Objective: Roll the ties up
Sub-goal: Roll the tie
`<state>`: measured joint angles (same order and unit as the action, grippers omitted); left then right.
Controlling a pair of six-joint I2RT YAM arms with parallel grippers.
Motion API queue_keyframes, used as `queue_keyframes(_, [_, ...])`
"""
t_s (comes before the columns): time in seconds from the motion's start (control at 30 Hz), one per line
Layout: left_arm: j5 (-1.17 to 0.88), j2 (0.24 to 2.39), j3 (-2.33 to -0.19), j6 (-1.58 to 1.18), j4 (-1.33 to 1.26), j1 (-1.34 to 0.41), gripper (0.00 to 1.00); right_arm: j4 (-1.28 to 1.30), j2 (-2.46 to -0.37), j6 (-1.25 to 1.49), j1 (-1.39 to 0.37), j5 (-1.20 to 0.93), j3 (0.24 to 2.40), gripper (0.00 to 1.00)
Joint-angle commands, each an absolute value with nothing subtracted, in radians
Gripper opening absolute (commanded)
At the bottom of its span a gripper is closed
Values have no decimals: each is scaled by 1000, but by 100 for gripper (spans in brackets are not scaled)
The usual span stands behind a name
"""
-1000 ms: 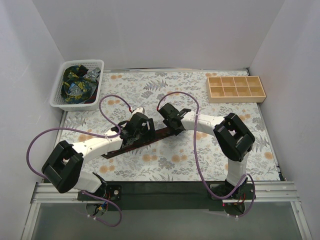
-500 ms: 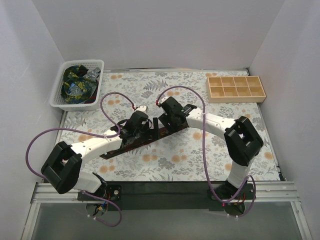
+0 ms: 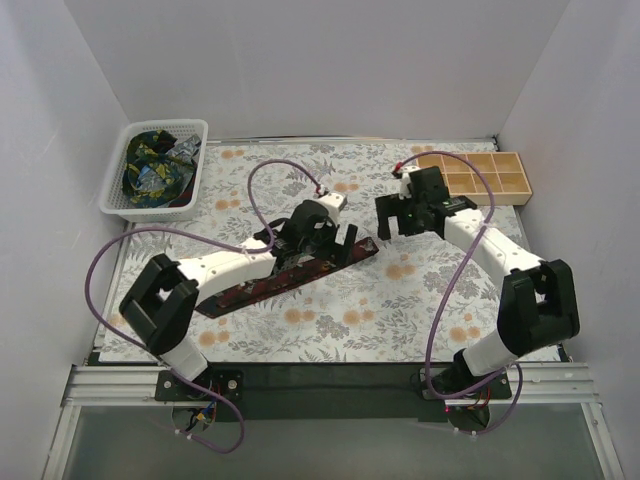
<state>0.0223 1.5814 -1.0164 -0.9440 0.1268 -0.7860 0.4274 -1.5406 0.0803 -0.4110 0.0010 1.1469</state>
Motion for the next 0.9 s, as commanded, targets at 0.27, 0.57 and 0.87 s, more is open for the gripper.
queue_keyframes(0.27, [-84,1888,-1279,-614,26,-841,98,246,-1367,250,-134,-337,887,98])
queue_keyframes(0.57, [-110,2045,-1362,-526,5,-841,88,176,-1304,285,-87,-410,799,98])
queue_keyframes(0.87, [-144,2092,-1365,-495,6,-841,51,141,-1312,284,-87,-443,776,97])
